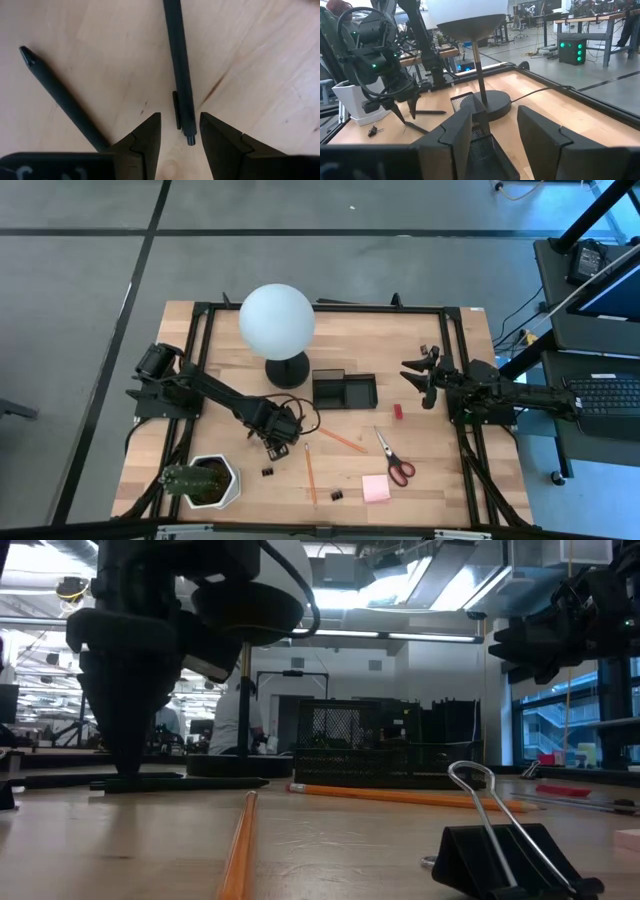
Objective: Pick and place office supplies into organizer
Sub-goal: Put the right black pen into the black desk organizer
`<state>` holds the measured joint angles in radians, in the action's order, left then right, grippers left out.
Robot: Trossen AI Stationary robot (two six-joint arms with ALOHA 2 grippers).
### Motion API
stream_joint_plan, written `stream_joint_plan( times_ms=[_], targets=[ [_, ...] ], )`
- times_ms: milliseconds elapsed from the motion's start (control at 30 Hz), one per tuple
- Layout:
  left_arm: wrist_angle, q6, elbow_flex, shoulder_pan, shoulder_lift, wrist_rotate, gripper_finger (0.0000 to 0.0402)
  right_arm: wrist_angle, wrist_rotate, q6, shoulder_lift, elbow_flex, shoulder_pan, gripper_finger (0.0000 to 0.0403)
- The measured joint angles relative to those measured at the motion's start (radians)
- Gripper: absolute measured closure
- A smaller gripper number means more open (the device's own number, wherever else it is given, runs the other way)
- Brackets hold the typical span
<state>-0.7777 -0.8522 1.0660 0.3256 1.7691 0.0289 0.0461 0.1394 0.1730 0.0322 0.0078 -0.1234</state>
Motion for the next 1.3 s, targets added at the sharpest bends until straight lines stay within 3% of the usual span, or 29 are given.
stream_joint_plan(
  times_ms=[567,1300],
  targets=[
    [0.036,-0.021,0.004,-0.002,0.072,-0.091,0.0272,0.001,0.000,0.001,0.000,0.000,0.000,0.0241],
    [0.064,-0.025,0.033,0.002,0.076,-0.120,0.0272,0.001,0.000,0.001,0.000,0.000,0.000,0.0241]
  ],
)
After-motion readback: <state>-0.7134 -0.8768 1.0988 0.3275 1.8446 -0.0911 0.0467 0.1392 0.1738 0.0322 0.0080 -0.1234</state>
